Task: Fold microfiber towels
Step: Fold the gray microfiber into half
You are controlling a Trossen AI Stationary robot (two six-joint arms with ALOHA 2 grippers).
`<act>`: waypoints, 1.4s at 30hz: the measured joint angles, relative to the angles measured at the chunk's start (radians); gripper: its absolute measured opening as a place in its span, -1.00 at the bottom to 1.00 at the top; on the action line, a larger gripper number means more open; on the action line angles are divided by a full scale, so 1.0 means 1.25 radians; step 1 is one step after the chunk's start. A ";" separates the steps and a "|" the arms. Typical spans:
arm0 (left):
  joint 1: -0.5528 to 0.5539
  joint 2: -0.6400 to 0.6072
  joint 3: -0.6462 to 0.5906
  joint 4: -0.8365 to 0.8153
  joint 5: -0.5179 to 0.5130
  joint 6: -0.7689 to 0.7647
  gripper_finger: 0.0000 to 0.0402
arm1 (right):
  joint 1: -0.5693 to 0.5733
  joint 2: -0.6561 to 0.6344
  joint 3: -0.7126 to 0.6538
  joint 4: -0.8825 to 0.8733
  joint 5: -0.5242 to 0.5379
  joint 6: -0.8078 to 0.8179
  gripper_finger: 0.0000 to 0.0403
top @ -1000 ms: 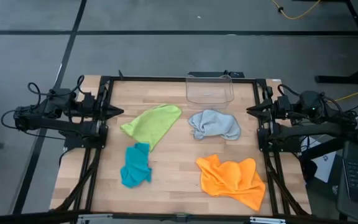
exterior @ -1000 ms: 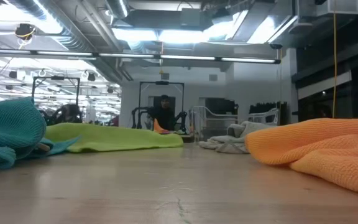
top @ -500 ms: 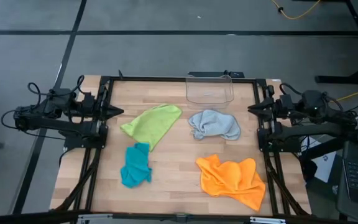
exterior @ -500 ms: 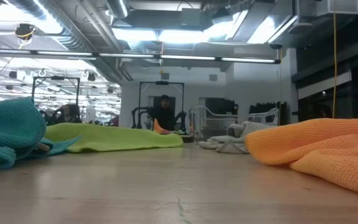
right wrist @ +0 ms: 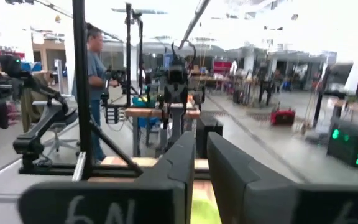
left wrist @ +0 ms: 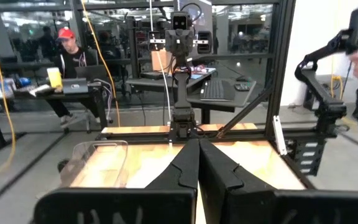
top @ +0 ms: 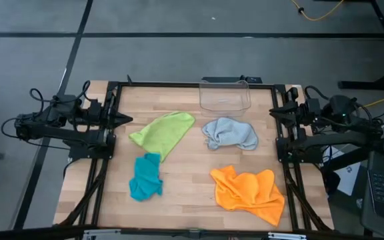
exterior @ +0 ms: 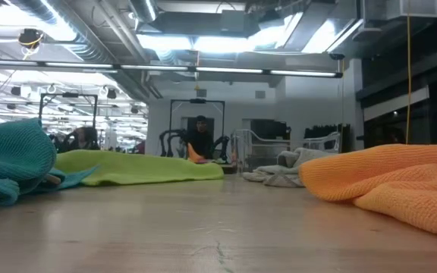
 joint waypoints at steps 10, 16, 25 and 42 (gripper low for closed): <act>0.000 0.000 0.000 0.042 0.000 -0.006 -1.00 | 0.000 0.056 0.000 0.046 0.018 -0.003 -0.76; 0.000 0.000 0.000 0.055 0.000 0.032 -1.00 | 0.000 0.097 0.000 0.042 0.050 0.039 -0.75; 0.000 0.000 0.000 0.054 0.023 -0.087 -1.00 | -0.001 0.170 0.000 0.038 0.249 0.017 -0.37; 0.000 0.094 0.000 0.058 -0.154 -0.087 -0.52 | -0.001 0.283 -0.004 -0.037 0.195 0.131 0.07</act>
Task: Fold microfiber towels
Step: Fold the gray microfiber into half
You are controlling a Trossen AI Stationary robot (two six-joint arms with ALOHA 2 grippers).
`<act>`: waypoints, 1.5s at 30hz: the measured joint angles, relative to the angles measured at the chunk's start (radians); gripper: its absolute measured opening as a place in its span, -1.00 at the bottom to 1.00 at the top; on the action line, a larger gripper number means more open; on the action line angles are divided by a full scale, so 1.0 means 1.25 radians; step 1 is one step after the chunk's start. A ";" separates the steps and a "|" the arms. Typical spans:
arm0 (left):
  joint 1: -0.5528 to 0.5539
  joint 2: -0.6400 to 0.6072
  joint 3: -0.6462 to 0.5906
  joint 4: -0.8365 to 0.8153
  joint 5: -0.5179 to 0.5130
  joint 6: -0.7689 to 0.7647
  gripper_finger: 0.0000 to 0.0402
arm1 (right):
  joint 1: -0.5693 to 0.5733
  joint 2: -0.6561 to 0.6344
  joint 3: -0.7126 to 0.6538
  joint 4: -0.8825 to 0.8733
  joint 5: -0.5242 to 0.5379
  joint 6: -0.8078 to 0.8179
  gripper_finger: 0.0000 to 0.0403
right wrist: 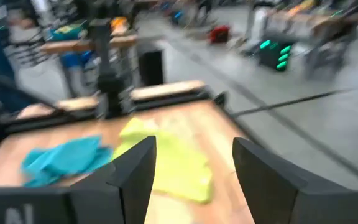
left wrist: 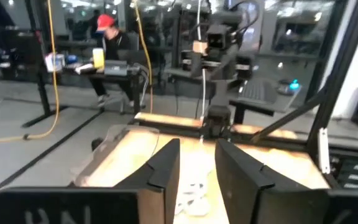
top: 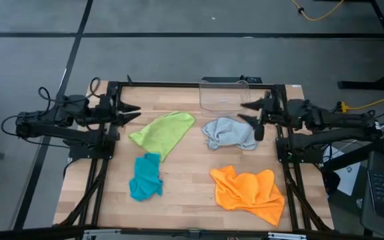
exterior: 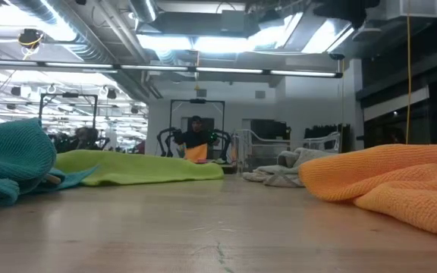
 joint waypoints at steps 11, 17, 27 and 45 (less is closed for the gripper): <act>0.000 0.125 0.000 0.021 0.010 -0.063 -0.50 | 0.000 0.227 -0.002 -0.032 -0.091 0.017 0.07; 0.000 0.184 0.000 0.020 0.010 -0.063 -0.51 | 0.000 0.338 -0.002 -0.032 -0.198 0.038 0.07; 0.000 0.288 0.000 0.026 0.010 -0.063 -0.52 | 0.037 0.499 -0.002 0.024 -0.283 -0.028 0.07; -0.022 0.563 0.000 0.143 -0.023 -0.070 -0.52 | 0.041 0.714 -0.002 0.085 -0.143 0.013 0.07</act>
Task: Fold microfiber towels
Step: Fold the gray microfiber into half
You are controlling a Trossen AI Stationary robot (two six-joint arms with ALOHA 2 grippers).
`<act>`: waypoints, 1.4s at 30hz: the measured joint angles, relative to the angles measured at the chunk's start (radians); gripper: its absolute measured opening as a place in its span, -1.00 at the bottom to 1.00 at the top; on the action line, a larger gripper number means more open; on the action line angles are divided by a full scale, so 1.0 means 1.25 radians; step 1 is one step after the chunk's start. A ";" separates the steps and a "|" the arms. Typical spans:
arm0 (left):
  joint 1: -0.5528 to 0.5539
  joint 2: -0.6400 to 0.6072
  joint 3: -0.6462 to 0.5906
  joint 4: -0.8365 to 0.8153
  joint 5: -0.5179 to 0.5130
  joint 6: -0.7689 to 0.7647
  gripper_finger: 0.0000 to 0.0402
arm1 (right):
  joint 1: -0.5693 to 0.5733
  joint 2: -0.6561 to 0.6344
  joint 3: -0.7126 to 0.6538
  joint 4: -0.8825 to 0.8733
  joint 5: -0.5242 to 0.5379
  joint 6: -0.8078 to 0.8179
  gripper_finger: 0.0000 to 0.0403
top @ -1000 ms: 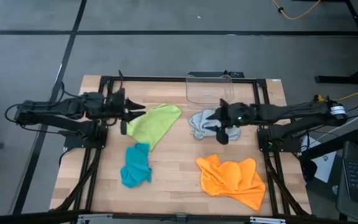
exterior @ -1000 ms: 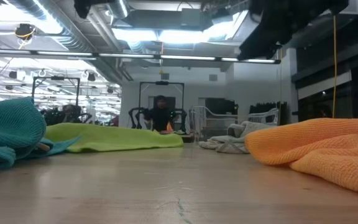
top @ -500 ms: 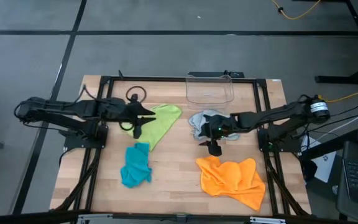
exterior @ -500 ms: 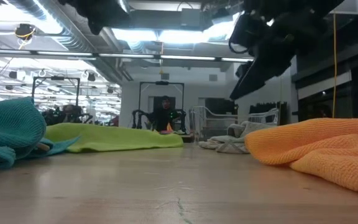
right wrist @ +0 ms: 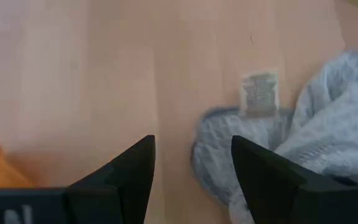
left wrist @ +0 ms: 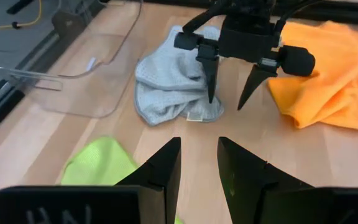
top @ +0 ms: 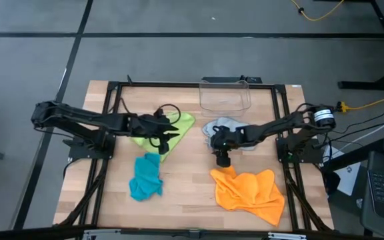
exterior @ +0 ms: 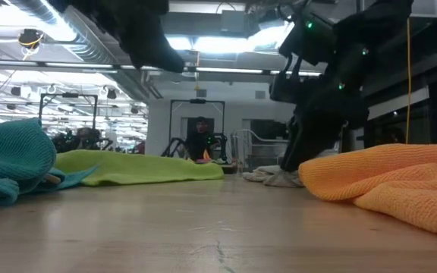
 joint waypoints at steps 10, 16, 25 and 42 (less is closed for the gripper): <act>0.001 0.061 0.000 0.056 -0.012 0.003 -0.52 | 0.000 0.063 0.000 0.076 0.026 0.001 -0.01; 0.001 0.060 0.000 0.062 -0.013 0.003 -0.52 | 0.001 0.078 0.001 0.095 0.025 0.003 -0.28; 0.001 0.060 0.000 0.061 -0.013 0.003 -0.52 | 0.000 0.080 0.004 0.108 0.027 0.022 -0.72; 0.001 0.060 0.000 0.062 -0.013 0.003 -0.52 | 0.040 0.080 0.214 -0.158 0.230 -0.152 -0.97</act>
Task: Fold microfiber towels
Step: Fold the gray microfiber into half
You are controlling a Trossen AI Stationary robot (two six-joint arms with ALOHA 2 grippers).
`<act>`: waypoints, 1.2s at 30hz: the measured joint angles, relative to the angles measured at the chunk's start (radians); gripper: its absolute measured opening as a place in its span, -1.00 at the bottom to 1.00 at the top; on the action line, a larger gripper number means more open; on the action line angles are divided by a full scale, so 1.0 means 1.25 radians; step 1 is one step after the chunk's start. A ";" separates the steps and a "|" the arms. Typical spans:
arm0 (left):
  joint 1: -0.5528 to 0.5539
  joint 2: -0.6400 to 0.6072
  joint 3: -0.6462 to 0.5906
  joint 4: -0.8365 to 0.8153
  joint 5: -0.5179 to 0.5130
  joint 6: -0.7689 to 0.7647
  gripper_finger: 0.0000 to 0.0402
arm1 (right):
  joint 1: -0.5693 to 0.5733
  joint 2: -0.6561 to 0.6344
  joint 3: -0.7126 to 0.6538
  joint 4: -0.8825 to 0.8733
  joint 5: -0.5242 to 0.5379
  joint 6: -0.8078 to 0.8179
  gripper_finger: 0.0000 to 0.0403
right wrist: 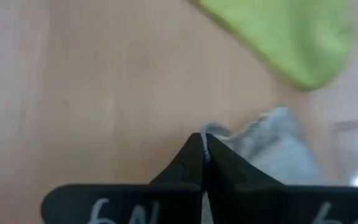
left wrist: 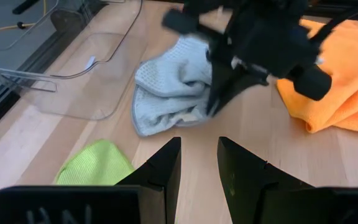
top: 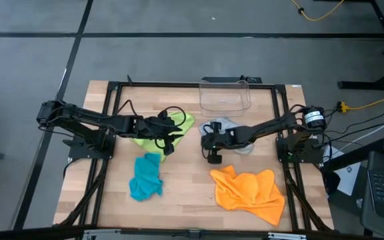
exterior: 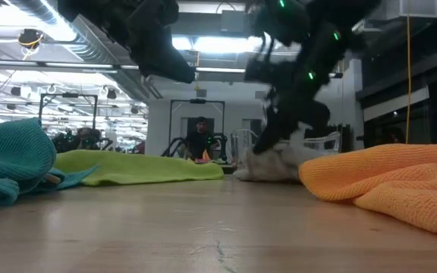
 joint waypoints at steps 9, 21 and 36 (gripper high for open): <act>0.000 0.000 0.000 0.009 0.000 0.000 -0.52 | 0.054 0.000 0.257 -0.305 0.425 -0.103 -0.98; 0.000 0.000 0.000 0.015 0.000 -0.002 -0.52 | 0.094 -0.001 0.527 -0.488 0.758 -0.107 -0.99; -0.013 0.002 0.000 0.061 0.001 -0.019 -0.52 | 0.148 -0.001 0.823 -0.821 -0.111 -0.011 -0.99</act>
